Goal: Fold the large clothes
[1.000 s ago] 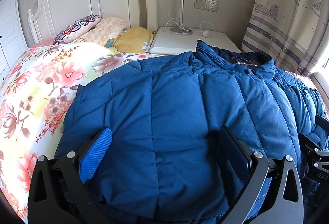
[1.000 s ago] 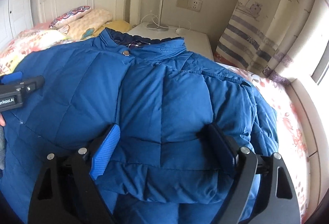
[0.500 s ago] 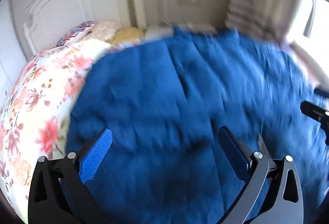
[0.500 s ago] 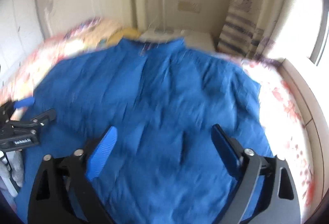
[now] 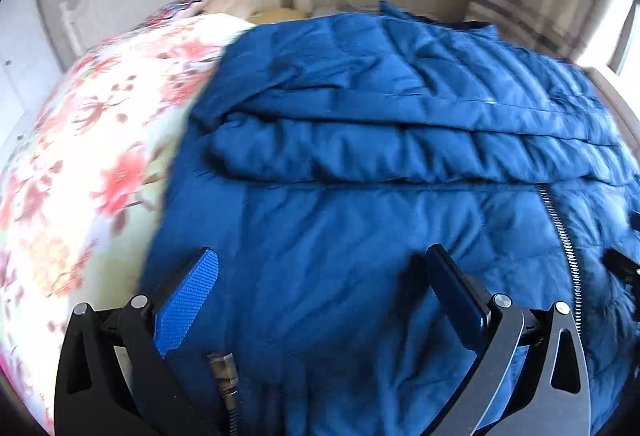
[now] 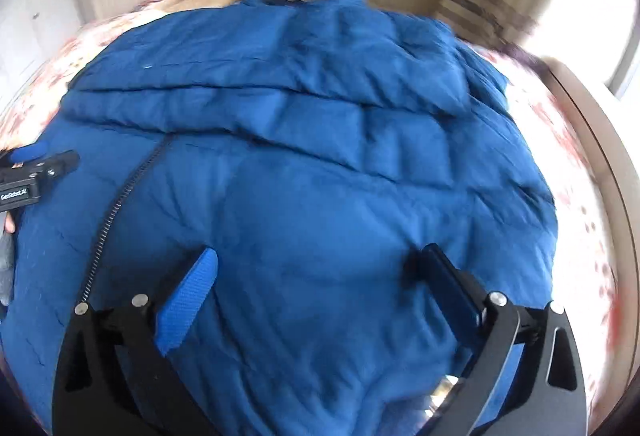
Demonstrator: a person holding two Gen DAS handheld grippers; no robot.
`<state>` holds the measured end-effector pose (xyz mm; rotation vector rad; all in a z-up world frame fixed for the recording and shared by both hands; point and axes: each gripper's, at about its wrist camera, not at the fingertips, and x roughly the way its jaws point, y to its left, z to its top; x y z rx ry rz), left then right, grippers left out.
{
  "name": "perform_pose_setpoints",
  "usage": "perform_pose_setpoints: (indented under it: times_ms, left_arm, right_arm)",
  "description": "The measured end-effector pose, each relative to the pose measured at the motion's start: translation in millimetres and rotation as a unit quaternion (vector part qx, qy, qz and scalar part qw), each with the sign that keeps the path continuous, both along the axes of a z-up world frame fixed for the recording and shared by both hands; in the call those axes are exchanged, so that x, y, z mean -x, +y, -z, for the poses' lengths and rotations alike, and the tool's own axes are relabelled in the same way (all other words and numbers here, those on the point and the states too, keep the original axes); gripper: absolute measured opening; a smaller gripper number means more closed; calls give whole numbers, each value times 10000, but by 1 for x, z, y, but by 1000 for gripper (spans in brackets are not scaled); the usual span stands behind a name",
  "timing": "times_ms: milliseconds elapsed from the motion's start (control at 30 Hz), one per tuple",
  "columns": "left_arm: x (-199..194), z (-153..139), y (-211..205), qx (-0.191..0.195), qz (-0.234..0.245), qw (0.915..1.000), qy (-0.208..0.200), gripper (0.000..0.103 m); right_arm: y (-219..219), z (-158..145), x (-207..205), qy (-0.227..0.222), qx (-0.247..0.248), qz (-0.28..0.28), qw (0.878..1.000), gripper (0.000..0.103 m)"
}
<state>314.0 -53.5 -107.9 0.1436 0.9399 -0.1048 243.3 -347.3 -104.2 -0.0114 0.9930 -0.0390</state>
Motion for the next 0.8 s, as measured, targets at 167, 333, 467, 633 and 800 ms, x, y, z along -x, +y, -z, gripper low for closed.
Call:
perform_pose_setpoints:
  times_ms: [167,333,467,633,800]
  left_arm:
    - [44,-5,-9,216,485,9984,-202,99]
    - [51,6,-26,-313,662,9971,-221,99]
    - [72,-8,-18,145,599,9978,-261,99]
    - [101,7,-29,-373,962,9939,-382,99]
    - [109,-4,-6,-23,682,9972,-313,99]
  right_arm:
    - [-2,-10,46,-314,-340,-17,9989,100]
    - [15,2,62,-134,141,-188,9996,100]
    - [44,-17,89,-438,118,-320,9985,100]
    - [95,8,113,-429,430,-1183,9911,100]
    - [80,-6,121,-424,293,-829,9952,100]
